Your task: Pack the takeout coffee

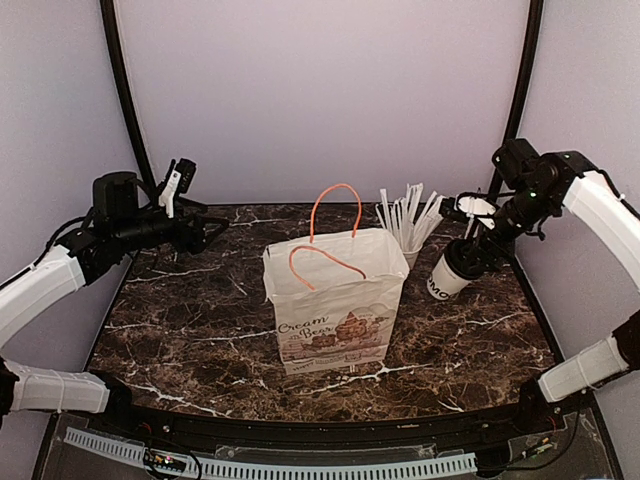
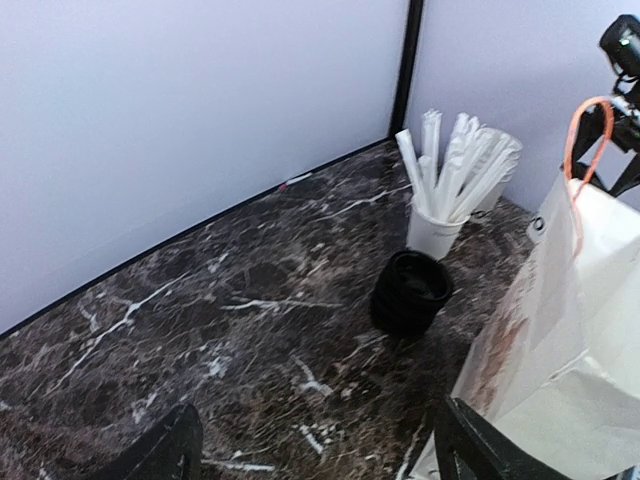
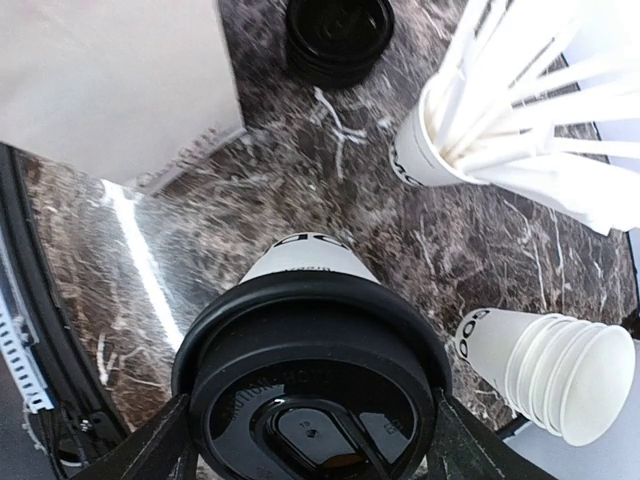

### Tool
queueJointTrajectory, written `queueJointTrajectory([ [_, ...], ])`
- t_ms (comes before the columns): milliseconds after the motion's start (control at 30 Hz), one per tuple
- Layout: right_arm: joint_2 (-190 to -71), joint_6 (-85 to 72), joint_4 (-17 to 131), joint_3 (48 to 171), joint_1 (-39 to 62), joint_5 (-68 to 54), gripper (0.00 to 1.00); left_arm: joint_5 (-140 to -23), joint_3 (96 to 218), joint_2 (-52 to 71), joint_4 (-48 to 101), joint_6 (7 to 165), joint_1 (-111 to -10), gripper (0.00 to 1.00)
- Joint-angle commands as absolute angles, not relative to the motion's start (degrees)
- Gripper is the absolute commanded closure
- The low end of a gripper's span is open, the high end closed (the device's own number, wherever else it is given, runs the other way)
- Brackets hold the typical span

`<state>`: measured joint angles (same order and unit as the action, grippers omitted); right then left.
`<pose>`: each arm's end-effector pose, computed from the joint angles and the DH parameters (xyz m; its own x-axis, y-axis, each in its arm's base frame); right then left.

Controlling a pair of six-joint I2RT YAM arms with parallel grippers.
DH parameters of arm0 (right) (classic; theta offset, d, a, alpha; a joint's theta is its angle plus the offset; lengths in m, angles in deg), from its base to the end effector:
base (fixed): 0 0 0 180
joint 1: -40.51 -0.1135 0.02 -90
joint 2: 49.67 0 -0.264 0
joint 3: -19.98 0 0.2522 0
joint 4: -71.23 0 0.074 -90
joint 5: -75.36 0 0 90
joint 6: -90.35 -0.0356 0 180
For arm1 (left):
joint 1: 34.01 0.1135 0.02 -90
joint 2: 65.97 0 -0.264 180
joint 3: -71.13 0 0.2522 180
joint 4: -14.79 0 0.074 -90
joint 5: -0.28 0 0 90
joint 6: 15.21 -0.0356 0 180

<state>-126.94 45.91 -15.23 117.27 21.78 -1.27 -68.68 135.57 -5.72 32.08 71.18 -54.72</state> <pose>0.2267 0.0856 0.3578 -0.3223 -0.8427 -0.4312 -0.8998 0.4142 -0.1370 0.2246 -0.0986 0.3368 -0.1702 0.1272 -0.9772 0.6692 0.7428 -0.0199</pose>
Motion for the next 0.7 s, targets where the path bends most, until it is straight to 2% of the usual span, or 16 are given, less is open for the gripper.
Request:
queueJointTrajectory([
  [0,-124.7,45.1,-18.8,121.3,21.9,8.3,0.24,-52.3,141.9,-6.1,31.9,75.2,-54.9,0.21],
  [167,-124.1,45.8,-20.8,129.8,21.9,16.8,0.24,-52.6,152.7,0.9,40.3,72.9,-61.8,0.24],
  [400,-127.6,43.9,-19.2,145.2,20.6,20.8,0.25,-56.6,166.3,11.5,53.5,67.7,-68.8,0.26],
  [667,-128.8,39.4,-10.6,145.8,8.4,19.3,0.25,-60.0,170.8,17.8,56.7,67.1,-73.1,0.26],
])
